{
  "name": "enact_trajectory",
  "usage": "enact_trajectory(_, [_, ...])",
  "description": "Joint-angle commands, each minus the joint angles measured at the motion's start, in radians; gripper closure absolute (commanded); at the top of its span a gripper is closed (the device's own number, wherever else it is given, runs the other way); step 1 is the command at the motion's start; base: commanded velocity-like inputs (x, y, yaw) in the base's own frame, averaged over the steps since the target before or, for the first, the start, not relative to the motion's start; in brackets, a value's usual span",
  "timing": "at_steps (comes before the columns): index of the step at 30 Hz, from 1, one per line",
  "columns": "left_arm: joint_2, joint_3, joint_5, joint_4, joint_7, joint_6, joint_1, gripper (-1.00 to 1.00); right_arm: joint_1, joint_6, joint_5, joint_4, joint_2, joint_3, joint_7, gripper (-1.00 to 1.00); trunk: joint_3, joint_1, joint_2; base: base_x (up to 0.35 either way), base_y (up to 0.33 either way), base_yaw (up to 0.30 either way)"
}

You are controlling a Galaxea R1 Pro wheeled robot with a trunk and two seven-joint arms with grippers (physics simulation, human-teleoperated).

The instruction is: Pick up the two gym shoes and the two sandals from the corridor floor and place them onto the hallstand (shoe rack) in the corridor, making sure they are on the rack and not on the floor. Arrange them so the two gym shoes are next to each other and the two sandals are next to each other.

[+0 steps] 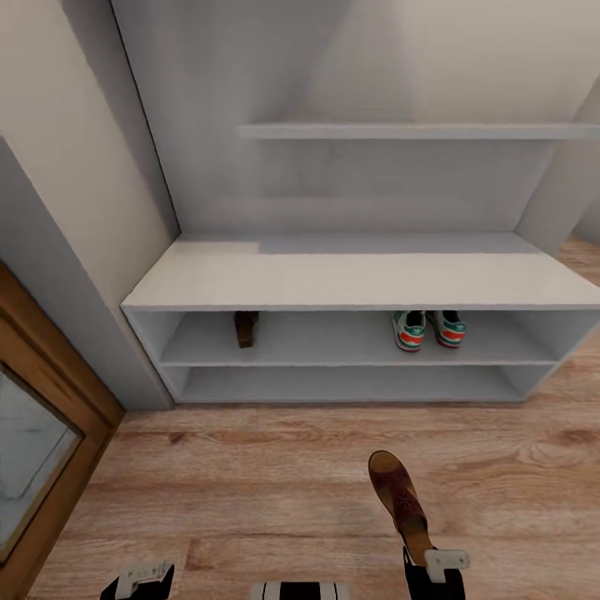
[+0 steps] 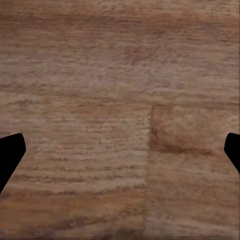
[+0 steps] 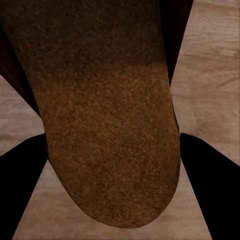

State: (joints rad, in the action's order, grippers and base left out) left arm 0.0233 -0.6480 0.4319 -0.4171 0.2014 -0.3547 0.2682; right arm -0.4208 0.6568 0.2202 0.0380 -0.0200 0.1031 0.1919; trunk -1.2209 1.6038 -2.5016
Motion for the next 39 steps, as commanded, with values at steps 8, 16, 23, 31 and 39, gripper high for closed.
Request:
enact_trajectory(8, [0.000, -0.010, 0.005, -0.001, 0.009, -0.004, 0.000, -1.00, -0.001, 0.003, 0.011, 0.000, -0.002, 0.008, 0.001, 1.00, -0.002, 0.000, 0.000, 0.000, 0.006, 0.025])
enact_trajectory(16, [0.000, -0.006, 0.007, -0.002, 0.009, -0.004, 0.000, -1.00, 0.000, 0.003, 0.013, 0.002, -0.005, 0.007, -0.002, 1.00, -0.002, 0.000, 0.000, -0.124, 0.149, 0.001])
enact_trajectory(23, [0.000, -0.007, 0.007, -0.002, 0.009, -0.004, 0.000, -1.00, -0.001, 0.003, 0.012, 0.003, -0.005, 0.008, 0.001, 1.00, -0.002, 0.000, 0.000, -0.138, 0.140, 0.000])
enact_trajectory(31, [0.001, -0.008, 0.007, -0.003, 0.009, -0.004, 0.000, -1.00, -0.001, 0.003, 0.011, 0.004, -0.003, 0.009, 0.001, 1.00, -0.002, 0.000, 0.000, -0.065, 0.033, 0.000])
enact_trajectory(39, [0.000, -0.006, 0.007, -0.002, 0.009, -0.004, 0.000, -1.00, -0.001, -0.021, 0.010, 0.038, 0.010, 0.009, 0.001, 1.00, -0.002, 0.000, 0.000, -0.025, 0.012, 0.000])
